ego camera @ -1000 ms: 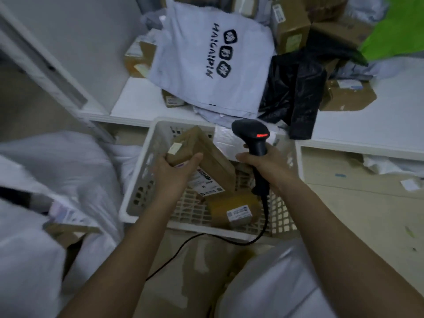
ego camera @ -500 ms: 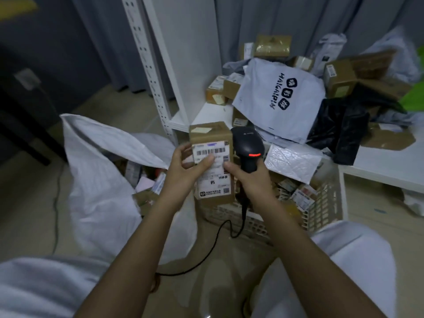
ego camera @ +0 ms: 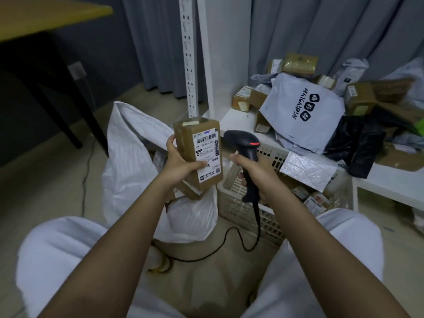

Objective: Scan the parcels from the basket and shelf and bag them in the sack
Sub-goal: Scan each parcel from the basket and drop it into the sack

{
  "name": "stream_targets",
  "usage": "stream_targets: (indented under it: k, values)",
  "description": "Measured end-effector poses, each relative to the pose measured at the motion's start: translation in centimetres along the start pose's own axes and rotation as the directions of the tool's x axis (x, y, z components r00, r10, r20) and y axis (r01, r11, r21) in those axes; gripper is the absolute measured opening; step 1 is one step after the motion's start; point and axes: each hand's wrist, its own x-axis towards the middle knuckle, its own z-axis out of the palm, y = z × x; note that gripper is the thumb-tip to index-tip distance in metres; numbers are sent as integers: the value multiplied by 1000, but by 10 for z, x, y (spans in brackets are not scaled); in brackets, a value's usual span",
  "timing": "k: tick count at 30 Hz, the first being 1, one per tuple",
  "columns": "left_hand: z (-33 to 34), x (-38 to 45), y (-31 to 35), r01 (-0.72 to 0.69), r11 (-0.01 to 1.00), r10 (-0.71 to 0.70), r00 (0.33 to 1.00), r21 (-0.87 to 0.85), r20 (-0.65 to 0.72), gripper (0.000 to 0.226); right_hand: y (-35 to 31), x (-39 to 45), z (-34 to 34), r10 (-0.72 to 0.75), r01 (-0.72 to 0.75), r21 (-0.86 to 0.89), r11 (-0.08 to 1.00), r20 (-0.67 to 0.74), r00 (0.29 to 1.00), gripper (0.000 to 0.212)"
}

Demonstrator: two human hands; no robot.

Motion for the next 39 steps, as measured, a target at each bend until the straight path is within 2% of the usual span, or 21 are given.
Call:
stream_targets:
  k: [3, 10, 17, 20, 22, 24, 27, 30, 35, 39]
  values:
    - [-8, 7, -6, 28, 1000, -28, 999, 2, -34, 119, 0, -18, 1, 9, -4, -47, 999, 106, 994, 26]
    - [-14, 12, -15, 44, 997, -41, 998, 60, -40, 116, 1, -29, -1, 64, -52, -144, 988, 83, 994, 25]
    - [-21, 17, -21, 30, 999, -27, 998, 45, -53, 117, 4, -19, 7, 54, -39, -135, 990, 108, 993, 25]
    - [-28, 17, -27, 31, 999, -32, 997, -11, -71, 116, 5, -13, 12, 46, -34, -112, 993, 107, 993, 23]
    - [-37, 16, -34, 37, 997, -46, 991, -70, -123, 115, 8, -5, 15, 55, -49, -63, 997, 88, 995, 18]
    - [-48, 14, -45, 43, 991, -72, 970, -127, -234, 115, 14, 7, 19, 78, -78, -24, 997, 38, 996, 20]
    - [-68, 8, -69, 69, 979, -146, 895, -193, -422, 117, 25, 34, 29, 128, -130, -33, 991, -74, 989, 19]
    - [-84, 5, -92, 129, 973, -210, 841, -192, -498, 117, 38, 66, 47, 146, -156, -56, 986, -142, 979, 16]
    - [-90, 16, -121, 246, 965, -262, 855, -93, -448, 110, 67, 120, 86, 104, -135, -223, 965, -144, 984, 27]
    - [-81, 36, -137, 320, 947, -312, 904, -20, -293, 102, 80, 153, 112, -5, -83, -490, 868, -175, 985, 43]
